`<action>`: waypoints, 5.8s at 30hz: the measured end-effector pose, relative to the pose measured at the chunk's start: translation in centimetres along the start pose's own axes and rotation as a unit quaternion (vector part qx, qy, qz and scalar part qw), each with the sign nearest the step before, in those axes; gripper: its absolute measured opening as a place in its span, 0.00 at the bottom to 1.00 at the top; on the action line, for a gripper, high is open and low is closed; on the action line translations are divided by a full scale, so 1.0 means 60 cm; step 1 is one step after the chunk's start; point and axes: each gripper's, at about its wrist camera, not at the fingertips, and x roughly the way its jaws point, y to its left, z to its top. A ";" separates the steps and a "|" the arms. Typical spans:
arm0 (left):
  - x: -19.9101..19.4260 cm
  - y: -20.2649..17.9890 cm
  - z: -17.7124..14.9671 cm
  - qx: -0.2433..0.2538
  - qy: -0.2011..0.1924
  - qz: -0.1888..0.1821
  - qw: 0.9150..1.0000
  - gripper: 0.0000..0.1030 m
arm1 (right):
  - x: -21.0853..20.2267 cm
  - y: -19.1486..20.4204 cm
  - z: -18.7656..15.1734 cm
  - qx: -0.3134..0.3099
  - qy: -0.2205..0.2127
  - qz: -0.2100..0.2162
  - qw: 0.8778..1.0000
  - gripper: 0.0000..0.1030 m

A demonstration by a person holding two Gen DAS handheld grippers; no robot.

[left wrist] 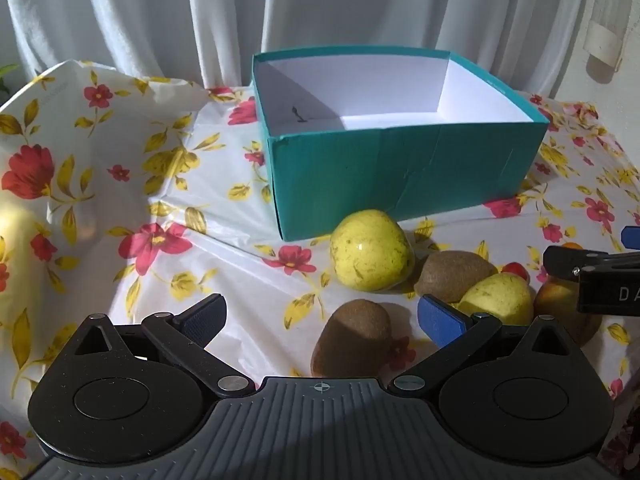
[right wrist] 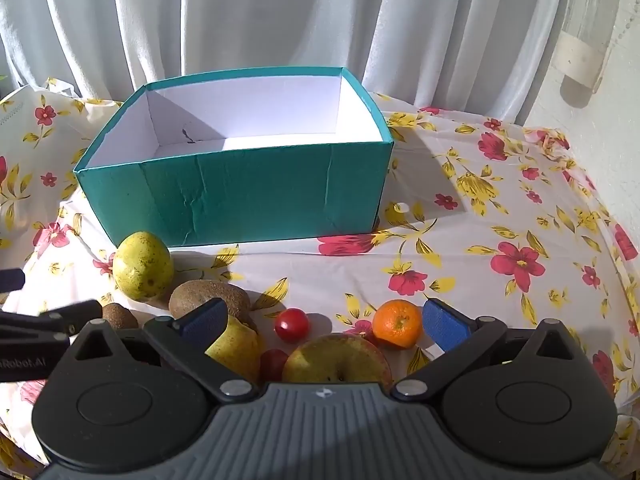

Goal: Organize fruits
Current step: 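Grasp a brown kiwi with the left tool while the right tool grasps a green apple, then carry the kiwi into the teal box with the left tool and release it, then lower the green apple into the teal box and open the right tool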

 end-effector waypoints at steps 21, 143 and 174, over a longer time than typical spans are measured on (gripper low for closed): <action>0.088 -0.007 -0.001 -0.017 0.119 -0.031 0.992 0.57 | 0.019 -0.042 -0.006 0.021 0.013 -0.006 1.000 1.00; 0.029 0.051 0.214 -0.134 -0.102 0.084 0.982 0.97 | 0.057 -0.037 0.189 0.006 -0.143 0.055 0.988 0.71; 0.026 0.077 0.154 -0.156 -0.032 0.114 0.981 0.98 | 0.215 0.028 0.225 -0.079 -0.060 0.030 0.995 0.74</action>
